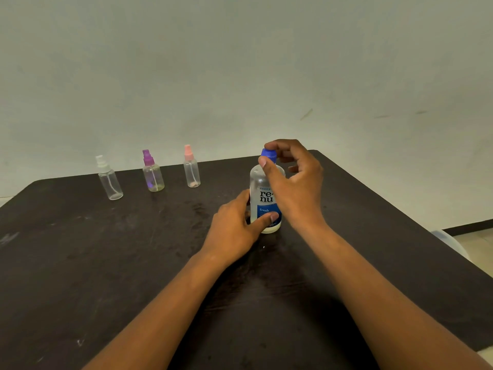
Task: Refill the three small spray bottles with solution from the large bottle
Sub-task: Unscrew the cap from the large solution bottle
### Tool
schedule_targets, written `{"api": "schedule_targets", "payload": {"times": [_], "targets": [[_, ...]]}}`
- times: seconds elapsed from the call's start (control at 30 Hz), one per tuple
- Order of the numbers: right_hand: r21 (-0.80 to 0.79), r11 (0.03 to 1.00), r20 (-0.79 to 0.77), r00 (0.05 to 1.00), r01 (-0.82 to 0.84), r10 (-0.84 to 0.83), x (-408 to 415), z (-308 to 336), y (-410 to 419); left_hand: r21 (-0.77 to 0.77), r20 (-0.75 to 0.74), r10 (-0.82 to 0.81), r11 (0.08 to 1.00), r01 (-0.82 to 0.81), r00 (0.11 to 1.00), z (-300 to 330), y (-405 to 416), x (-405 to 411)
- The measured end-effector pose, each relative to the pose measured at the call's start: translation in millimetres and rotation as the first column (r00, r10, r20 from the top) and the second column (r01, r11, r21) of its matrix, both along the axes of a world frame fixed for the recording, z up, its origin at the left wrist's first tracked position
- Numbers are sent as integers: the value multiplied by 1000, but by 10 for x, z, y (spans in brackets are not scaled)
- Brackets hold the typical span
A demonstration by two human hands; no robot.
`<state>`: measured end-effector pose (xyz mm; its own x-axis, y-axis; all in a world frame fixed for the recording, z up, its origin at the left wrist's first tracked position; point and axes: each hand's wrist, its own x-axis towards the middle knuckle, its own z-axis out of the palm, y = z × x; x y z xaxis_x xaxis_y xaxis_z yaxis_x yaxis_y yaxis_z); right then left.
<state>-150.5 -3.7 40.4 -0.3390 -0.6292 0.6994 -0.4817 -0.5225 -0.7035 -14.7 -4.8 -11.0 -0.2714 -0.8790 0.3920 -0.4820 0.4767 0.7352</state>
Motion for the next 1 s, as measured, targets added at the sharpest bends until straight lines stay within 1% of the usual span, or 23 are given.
{"api": "schedule_targets", "payload": {"times": [0.07,0.17,0.33,0.43,0.57,0.63,0.8,0.9,1.0], "targets": [[-7,1000,5,1000,-27,27,13,-7,19,-7,-9,-9,1000,9,1000,-3,6,4],[-24,995,81,992,-95,96,13,0,40,-22,-2,2,1000,-2,1000,4,15,7],[-31,998,51,997,-51,52,16,0,2,-11,-4,-1,1000,1,1000,7,19,-6],[-3,997,83,993,-78,78,27,13,-5,-18,-9,1,1000,-1,1000,6,13,-5],[-18,988,117,981,-153,154,15,14,39,-13,-21,-10,1000,9,1000,7,26,-7],[-16,990,128,981,-144,144,22,12,41,-10,-27,-9,1000,8,1000,6,28,-8],[-16,998,66,996,-54,55,26,-5,-19,-24,-17,-1,1000,0,1000,-1,22,-11],[-3,997,57,996,-71,71,36,-9,-9,-23,-18,-4,1000,3,1000,2,22,-9],[-29,992,99,987,-126,128,35,9,30,-20,-20,-2,1000,1,1000,3,22,-8]]}}
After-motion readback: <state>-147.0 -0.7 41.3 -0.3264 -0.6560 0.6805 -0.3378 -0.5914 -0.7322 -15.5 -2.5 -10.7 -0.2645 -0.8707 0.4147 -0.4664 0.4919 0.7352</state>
